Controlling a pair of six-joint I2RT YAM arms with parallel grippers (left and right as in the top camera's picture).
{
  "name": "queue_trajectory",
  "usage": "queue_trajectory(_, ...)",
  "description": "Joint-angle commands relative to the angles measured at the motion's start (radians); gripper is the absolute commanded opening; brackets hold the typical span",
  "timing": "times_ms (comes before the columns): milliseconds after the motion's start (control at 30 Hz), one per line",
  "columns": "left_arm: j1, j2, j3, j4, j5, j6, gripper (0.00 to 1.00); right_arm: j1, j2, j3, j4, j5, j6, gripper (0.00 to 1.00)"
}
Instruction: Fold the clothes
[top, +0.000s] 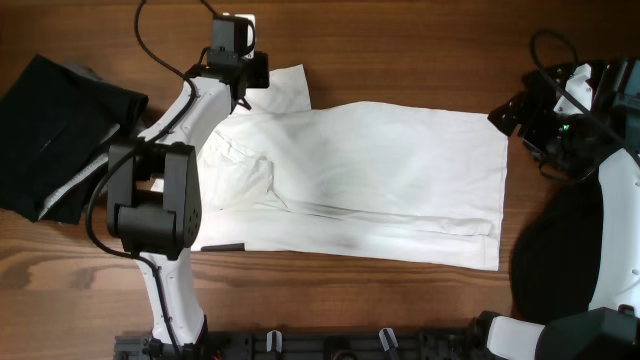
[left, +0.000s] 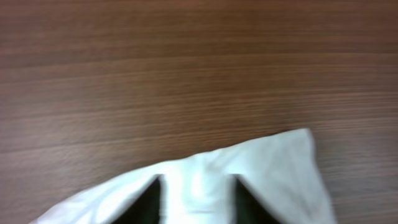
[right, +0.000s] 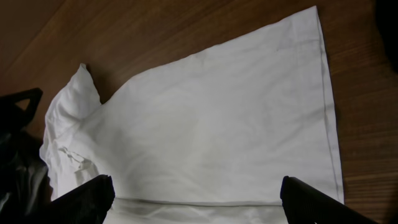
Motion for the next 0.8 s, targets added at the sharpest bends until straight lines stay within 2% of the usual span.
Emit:
queue_trajectory(0, -0.023, 0.029, -0.002, 0.031, 0.116, 0.032, 0.66, 0.005, 0.011, 0.010, 0.003, 0.019, -0.019, 0.91)
queue_trajectory(33, -0.028, 0.043, -0.002, 0.047, 0.118, 0.047, 0.73, 0.004, 0.011, 0.010, 0.004, 0.024, -0.020, 0.91)
queue_trajectory(133, -0.048, 0.086, -0.002, 0.087, 0.121, 0.065, 0.84, 0.005, 0.011, 0.010, 0.002, 0.029, -0.018, 0.91)
queue_trajectory(433, -0.063, 0.193, -0.002, 0.183, 0.121, 0.100, 0.86, 0.005, 0.011, 0.010, -0.005, 0.052, -0.020, 0.91)
queue_trajectory(600, -0.064, 0.224, -0.003, 0.167, 0.119, 0.111, 0.62, 0.005, 0.011, 0.010, -0.005, 0.063, -0.020, 0.91)
queue_trajectory(767, -0.064, 0.232, -0.003, 0.137, 0.002, 0.110, 0.24, 0.005, 0.011, 0.010, -0.005, 0.063, -0.019, 0.91)
